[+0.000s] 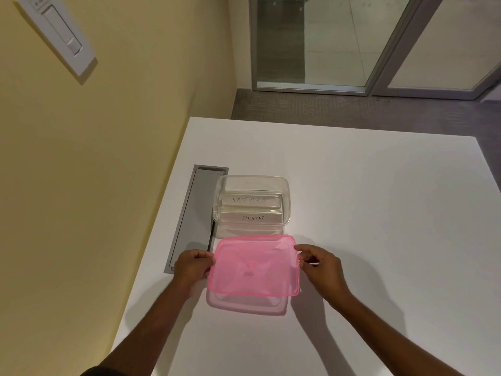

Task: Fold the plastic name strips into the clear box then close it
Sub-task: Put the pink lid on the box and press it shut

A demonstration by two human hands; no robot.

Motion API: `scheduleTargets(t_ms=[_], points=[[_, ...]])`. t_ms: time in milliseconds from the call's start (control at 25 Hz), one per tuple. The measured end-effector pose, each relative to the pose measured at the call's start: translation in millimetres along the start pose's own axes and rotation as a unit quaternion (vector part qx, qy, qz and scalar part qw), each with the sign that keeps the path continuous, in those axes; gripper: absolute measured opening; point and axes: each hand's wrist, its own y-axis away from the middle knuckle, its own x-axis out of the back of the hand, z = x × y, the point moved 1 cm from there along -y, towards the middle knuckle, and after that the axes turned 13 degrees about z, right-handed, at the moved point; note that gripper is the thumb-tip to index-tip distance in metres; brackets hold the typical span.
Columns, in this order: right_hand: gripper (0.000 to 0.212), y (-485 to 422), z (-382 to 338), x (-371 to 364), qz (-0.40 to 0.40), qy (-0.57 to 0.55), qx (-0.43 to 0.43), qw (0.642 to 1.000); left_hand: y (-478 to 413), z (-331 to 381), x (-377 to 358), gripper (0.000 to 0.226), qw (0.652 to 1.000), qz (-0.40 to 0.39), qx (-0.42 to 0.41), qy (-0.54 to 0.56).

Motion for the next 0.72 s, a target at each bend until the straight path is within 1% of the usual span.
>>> scheduleTargets(t_ms=[80,120,240,320,400,480,560,600,720], points=[[0.05,1.0,-7.3,7.6,-0.003,-0.005,0.041,0.999,3.4,5.1,2.5,0.011,0.999,-0.015,0.024,0.017],[0.048,1.6,-12.4,10.8,-0.003,-0.011,0.06,0.998,4.7,8.5,4.9,0.012,0.999,-0.021,0.033,0.027],[0.032,4.6,-31.7,20.2,0.005,-0.041,0.09,0.995,7.1,19.6,12.6,0.015,0.995,-0.041,0.052,0.074],[0.028,3.9,-40.7,23.5,0.01,-0.064,0.085,0.994,10.0,30.8,17.6,0.017,0.99,-0.042,0.07,0.118],[0.026,2.5,-46.4,21.9,0.015,-0.075,0.077,0.994,13.8,45.1,23.7,0.014,0.98,-0.042,0.089,0.172],[0.019,-0.2,-51.4,18.6,0.035,-0.077,0.06,0.995,16.2,60.7,29.1,0.013,0.967,-0.053,0.094,0.229],[0.011,-6.5,-56.3,13.9,0.06,-0.081,0.039,0.994,17.9,75.8,33.3,0.018,0.959,-0.068,0.071,0.264],[0.009,-10.3,-59.7,10.8,0.064,-0.089,0.028,0.994,19.2,82.8,33.3,0.019,0.963,-0.069,0.05,0.257],[0.011,-26.8,-73.9,0.6,0.065,-0.121,-0.022,0.99,19.2,101.0,25.7,0.02,0.983,-0.021,-0.029,0.181]])
